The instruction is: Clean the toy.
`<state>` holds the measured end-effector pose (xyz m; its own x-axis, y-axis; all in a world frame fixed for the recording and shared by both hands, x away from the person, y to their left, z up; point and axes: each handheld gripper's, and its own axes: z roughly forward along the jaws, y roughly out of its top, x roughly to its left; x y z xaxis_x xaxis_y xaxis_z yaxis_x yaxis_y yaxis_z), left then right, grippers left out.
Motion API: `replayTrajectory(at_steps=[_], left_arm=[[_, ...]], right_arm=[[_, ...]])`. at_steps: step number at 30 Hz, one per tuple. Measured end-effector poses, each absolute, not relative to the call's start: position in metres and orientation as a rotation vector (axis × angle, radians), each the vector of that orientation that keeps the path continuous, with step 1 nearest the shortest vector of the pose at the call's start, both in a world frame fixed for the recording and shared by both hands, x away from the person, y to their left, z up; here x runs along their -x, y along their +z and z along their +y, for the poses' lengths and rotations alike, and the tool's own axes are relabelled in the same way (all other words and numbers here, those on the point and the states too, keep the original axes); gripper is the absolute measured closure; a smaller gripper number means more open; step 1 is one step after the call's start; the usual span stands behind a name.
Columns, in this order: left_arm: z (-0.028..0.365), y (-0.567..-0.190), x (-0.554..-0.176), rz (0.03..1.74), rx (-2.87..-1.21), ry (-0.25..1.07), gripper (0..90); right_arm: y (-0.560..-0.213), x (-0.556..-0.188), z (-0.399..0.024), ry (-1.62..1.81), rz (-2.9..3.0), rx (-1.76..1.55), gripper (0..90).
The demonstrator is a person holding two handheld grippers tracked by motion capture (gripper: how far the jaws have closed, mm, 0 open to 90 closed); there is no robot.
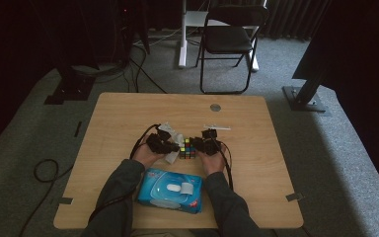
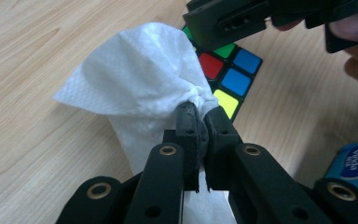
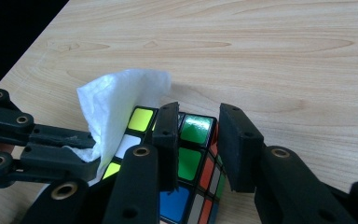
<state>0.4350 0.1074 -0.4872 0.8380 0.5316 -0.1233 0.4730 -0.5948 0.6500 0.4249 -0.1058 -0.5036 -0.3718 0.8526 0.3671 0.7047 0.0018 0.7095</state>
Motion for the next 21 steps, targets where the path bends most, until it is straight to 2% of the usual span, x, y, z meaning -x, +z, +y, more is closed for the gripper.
replayTrajectory(at_steps=[7,21], left_arm=[[0.107,-0.493,-0.438,0.758,-2.34,0.122,86.0],[0.103,-0.509,-0.446,0.769,-2.389,0.07,86.2]], right_arm=[[-0.504,-0.425,-0.106,1.307,2.095,-1.655,69.5],[-0.504,-0.425,-0.106,1.309,2.098,-1.652,69.6]])
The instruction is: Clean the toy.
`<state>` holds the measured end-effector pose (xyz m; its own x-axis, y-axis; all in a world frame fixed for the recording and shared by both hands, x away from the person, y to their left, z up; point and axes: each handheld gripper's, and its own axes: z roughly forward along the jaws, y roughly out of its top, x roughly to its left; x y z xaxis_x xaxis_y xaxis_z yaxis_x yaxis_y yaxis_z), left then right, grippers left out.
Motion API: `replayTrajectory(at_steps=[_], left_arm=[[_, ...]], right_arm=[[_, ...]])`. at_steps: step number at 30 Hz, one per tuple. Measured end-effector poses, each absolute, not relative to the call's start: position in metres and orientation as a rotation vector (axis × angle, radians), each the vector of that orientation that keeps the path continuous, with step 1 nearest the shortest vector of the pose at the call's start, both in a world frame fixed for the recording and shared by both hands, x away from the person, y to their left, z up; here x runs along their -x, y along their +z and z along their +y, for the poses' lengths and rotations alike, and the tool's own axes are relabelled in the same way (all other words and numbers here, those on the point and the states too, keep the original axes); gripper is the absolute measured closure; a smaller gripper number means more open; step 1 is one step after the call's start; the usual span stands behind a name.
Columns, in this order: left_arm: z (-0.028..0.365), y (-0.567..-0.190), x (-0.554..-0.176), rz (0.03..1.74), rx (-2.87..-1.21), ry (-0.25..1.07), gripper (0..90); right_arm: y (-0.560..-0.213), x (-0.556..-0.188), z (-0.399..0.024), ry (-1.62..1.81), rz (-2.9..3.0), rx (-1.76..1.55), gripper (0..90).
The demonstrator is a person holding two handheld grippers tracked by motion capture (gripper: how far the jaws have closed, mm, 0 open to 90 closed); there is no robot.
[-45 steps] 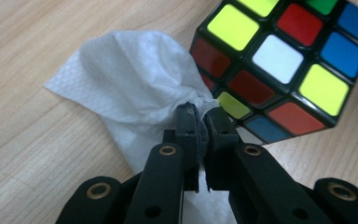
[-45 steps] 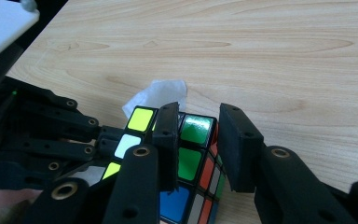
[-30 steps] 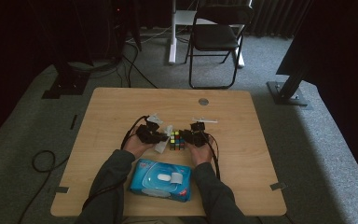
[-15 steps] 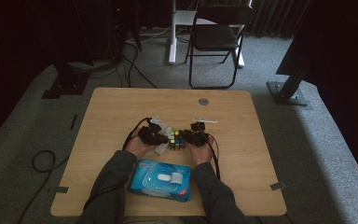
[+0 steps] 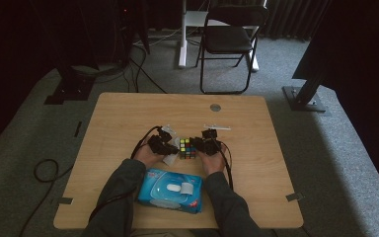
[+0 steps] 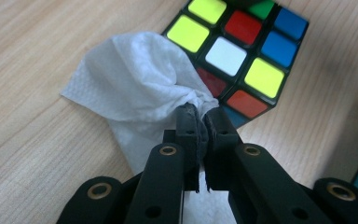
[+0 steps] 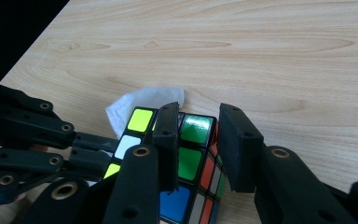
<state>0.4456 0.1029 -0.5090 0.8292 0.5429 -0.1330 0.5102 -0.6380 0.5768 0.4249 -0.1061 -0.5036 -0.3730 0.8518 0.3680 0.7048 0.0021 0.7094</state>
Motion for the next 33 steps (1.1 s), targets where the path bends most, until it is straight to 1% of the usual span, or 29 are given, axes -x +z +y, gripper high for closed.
replayTrajectory(at_steps=[6,13,20,27,33], left_arm=[[0.095,-0.517,-0.447,0.752,-2.458,0.076,86.2],[0.09,-0.516,-0.451,0.781,-2.457,0.089,86.1],[0.093,-0.514,-0.455,0.819,-2.412,0.091,86.0],[0.105,-0.495,-0.44,0.751,-2.372,0.101,86.0],[0.1,-0.489,-0.427,0.677,-2.37,0.08,86.1]], right_arm=[[-0.504,-0.425,-0.106,1.306,2.09,-1.659,70.0],[-0.504,-0.425,-0.107,1.299,2.066,-1.675,70.2],[-0.503,-0.429,-0.108,1.296,2.052,-1.692,70.1],[-0.503,-0.429,-0.108,1.29,2.052,-1.695,69.9],[-0.503,-0.429,-0.108,1.292,2.049,-1.696,69.9]])
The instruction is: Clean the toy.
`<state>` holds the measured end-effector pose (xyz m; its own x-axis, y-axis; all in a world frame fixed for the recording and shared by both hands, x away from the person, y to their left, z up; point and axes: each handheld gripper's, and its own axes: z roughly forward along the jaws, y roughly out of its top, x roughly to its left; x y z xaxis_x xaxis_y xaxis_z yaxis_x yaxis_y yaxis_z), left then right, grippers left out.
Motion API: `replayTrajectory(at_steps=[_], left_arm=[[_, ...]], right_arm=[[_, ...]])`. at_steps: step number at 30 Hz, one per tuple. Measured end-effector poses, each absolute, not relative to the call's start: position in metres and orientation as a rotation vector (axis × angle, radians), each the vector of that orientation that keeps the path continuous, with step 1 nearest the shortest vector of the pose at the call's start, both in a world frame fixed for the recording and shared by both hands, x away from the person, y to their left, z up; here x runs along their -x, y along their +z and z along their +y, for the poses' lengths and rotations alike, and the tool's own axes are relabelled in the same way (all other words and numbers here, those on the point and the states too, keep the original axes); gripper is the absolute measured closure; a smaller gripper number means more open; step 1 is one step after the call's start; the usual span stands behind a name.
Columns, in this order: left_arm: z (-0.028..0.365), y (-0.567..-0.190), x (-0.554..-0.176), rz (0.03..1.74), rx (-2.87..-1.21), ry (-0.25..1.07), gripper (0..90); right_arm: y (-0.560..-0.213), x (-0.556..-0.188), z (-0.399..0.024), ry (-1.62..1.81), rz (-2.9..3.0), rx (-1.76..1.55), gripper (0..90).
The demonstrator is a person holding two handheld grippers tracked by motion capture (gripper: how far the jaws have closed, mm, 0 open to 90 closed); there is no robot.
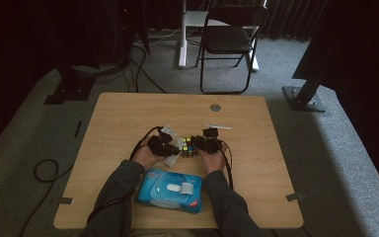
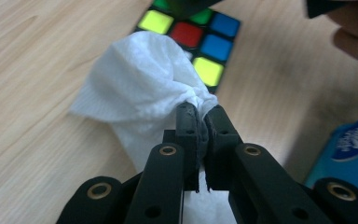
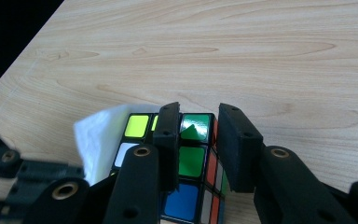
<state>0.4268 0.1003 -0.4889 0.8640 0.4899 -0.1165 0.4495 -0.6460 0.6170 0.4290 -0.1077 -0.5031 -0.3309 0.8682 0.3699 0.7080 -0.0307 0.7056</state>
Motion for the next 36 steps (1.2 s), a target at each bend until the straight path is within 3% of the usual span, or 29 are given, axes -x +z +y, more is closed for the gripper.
replayTrajectory(at_steps=[19,27,36], left_arm=[[0.079,-0.512,-0.443,0.662,-2.534,0.092,85.8],[0.079,-0.516,-0.443,0.68,-2.509,0.073,85.6],[0.098,-0.506,-0.443,0.731,-2.4,0.078,85.5]], right_arm=[[-0.504,-0.427,-0.108,1.304,2.022,-1.71,70.1],[-0.504,-0.428,-0.109,1.303,2.028,-1.701,70.1],[-0.495,-0.42,-0.114,1.288,2.043,-1.635,61.3]])
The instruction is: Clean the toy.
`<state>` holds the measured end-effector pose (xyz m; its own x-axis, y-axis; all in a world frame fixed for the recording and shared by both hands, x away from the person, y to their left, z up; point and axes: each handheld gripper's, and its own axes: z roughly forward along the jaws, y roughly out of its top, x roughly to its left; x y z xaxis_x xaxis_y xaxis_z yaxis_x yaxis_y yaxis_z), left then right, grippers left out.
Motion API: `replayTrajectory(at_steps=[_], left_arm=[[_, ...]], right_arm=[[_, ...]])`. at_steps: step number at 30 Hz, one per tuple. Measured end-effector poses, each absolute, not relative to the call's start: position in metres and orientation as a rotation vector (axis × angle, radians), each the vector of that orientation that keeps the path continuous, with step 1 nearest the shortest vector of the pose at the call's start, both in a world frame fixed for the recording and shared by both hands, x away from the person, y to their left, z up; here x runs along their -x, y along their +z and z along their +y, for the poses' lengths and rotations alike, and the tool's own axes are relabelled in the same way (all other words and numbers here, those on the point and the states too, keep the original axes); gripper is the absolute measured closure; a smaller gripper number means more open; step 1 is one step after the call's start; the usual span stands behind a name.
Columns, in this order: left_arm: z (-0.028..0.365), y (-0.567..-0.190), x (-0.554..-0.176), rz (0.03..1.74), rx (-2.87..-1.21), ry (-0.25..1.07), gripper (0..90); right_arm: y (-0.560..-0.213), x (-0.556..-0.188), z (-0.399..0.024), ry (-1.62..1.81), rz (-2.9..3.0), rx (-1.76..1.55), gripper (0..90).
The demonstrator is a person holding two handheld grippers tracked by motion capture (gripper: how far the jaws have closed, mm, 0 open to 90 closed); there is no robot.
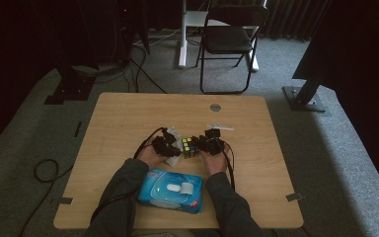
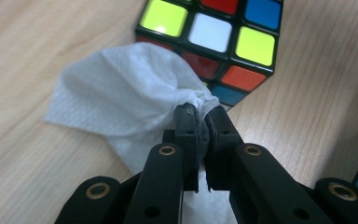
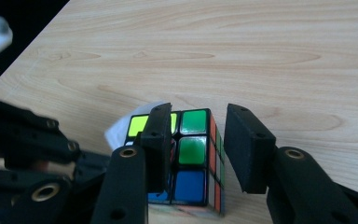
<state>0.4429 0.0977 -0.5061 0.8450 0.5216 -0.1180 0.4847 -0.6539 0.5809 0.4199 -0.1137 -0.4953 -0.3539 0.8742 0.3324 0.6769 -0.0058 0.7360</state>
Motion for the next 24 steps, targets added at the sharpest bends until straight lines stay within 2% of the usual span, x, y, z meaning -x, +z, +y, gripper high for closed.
replayTrajectory(at_steps=[10,15,24], left_arm=[[0.108,-0.504,-0.438,0.757,-2.353,0.094,85.5],[0.109,-0.506,-0.438,0.758,-2.356,0.09,85.5],[0.109,-0.508,-0.438,0.77,-2.344,0.081,85.5]], right_arm=[[-0.501,-0.414,-0.117,1.249,2.093,-1.642,63.5],[-0.503,-0.417,-0.119,1.297,2.109,-1.666,69.7],[-0.51,-0.423,-0.132,1.44,2.081,-1.809,69.2]])
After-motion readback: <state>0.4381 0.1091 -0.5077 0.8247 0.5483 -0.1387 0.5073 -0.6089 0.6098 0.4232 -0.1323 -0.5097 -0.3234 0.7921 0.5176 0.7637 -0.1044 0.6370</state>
